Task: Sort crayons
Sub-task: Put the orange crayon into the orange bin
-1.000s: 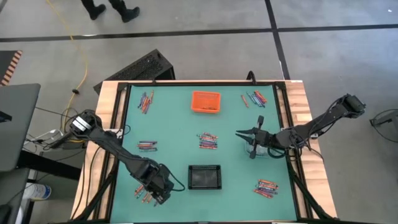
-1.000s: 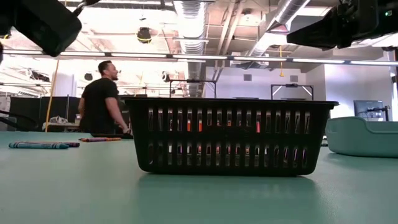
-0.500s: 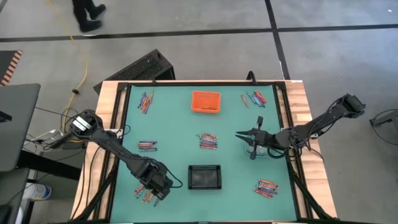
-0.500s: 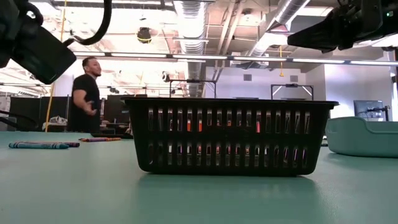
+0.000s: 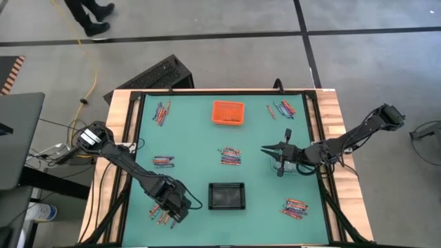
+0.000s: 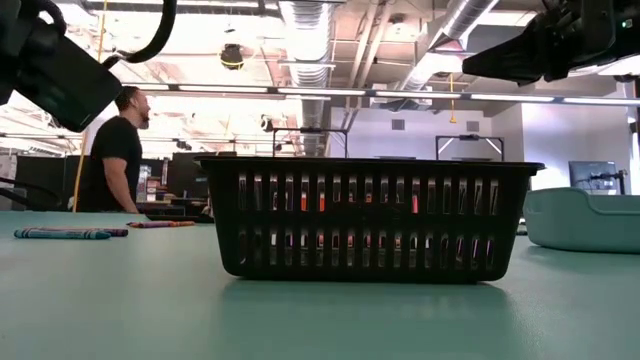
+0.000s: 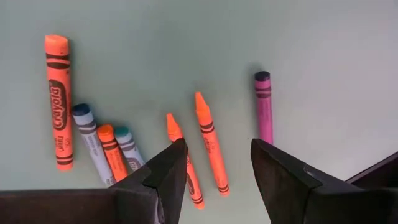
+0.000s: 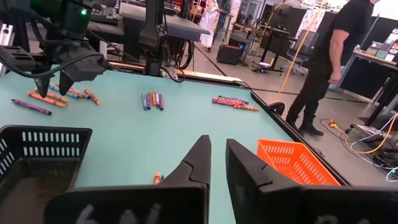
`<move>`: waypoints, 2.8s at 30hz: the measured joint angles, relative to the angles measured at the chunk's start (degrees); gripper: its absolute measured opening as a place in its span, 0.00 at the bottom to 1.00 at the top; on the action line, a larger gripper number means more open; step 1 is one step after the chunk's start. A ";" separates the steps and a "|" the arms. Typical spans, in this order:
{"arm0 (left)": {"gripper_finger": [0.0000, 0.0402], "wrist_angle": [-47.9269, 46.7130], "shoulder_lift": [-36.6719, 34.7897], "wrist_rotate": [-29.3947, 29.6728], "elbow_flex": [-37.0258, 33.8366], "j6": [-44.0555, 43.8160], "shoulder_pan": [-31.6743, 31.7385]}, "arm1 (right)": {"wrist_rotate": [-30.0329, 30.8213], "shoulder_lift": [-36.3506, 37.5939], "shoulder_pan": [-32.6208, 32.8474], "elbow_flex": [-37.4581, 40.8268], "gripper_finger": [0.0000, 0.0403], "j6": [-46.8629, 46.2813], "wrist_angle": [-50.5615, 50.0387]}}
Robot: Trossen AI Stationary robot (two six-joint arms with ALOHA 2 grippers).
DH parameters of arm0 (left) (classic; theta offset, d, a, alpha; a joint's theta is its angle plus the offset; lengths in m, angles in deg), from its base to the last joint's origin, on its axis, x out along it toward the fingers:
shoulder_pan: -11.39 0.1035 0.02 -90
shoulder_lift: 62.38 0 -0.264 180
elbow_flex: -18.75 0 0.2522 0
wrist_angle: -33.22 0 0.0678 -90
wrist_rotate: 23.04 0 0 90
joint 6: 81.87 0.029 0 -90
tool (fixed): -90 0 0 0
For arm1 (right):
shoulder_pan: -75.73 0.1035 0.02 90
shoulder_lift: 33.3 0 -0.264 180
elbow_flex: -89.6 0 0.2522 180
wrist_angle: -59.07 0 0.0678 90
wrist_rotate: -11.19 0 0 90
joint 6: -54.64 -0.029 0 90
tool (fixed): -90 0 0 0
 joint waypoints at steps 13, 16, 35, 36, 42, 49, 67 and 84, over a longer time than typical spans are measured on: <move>0.41 2.77 4.57 -5.36 0.00 5.49 0.66 | 0.01 0.00 -0.03 0.00 0.12 0.02 -0.22; 0.40 2.72 4.57 -5.29 0.00 5.97 0.81 | 0.02 0.01 -0.04 0.00 0.12 0.02 -0.20; 0.16 2.27 5.45 -2.63 0.15 9.63 0.82 | 0.04 0.02 -0.09 0.00 0.12 0.07 -0.20; 0.15 2.22 5.96 -2.82 0.23 9.84 0.83 | 0.04 0.02 -0.09 0.00 0.12 0.07 -0.20; 0.11 2.00 7.98 -4.96 0.29 12.87 1.64 | 0.04 0.00 -0.09 0.00 0.12 0.06 -0.17; 0.02 1.11 8.11 -4.58 0.76 15.01 1.73 | 0.07 0.00 -0.09 0.00 0.12 0.04 -0.17; 0.02 -0.71 -9.26 11.44 0.46 38.57 18.53 | 0.09 0.00 -0.09 0.00 0.12 0.00 0.18; 0.02 25.05 -4.08 1.69 14.00 93.57 61.74 | 0.11 0.00 -0.09 0.00 0.12 0.02 0.24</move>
